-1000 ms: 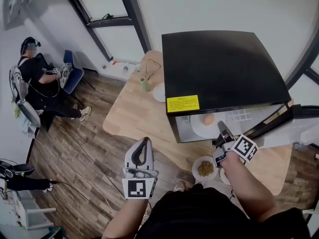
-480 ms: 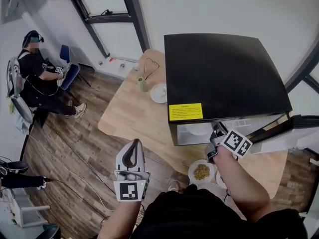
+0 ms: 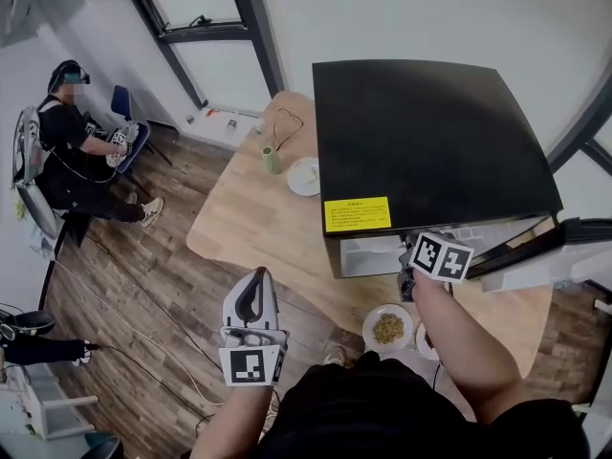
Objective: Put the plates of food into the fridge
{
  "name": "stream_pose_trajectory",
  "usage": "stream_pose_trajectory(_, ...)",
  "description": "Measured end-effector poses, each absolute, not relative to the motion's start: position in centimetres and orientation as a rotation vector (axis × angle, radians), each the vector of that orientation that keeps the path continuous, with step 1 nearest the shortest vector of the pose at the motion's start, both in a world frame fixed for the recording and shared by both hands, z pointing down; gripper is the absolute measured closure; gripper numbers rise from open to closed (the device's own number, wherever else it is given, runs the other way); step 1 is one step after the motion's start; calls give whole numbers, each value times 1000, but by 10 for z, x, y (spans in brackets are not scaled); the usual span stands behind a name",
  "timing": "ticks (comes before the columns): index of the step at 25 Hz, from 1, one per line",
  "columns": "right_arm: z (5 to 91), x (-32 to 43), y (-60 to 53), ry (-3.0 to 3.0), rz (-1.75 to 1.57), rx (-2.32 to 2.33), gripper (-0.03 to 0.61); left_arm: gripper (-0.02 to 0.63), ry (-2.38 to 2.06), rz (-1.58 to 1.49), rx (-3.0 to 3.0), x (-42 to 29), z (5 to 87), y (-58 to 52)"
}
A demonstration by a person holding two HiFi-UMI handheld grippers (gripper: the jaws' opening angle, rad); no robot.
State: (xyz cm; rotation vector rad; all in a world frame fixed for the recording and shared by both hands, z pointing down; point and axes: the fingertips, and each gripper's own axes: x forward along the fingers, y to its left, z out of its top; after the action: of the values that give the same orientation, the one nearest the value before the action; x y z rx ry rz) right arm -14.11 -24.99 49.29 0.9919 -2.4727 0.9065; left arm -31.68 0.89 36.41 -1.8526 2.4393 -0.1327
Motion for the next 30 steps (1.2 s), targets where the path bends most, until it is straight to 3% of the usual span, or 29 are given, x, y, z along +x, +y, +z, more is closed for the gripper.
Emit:
stream_pose_trajectory(4, 499, -146, -244, -2414, 749, 974, 426, 609, 2420, -124, -1855, -313, 361, 11)
stream_pose_trajectory(19, 414, -91, -206, -2785, 427, 1053, 425, 611, 2285, -74, -2107, -276, 375, -9)
stream_pose_trajectory(30, 462, 48, -136, -2661, 577, 1448, 437, 611, 2081, -90, -2266, -233, 407, 3)
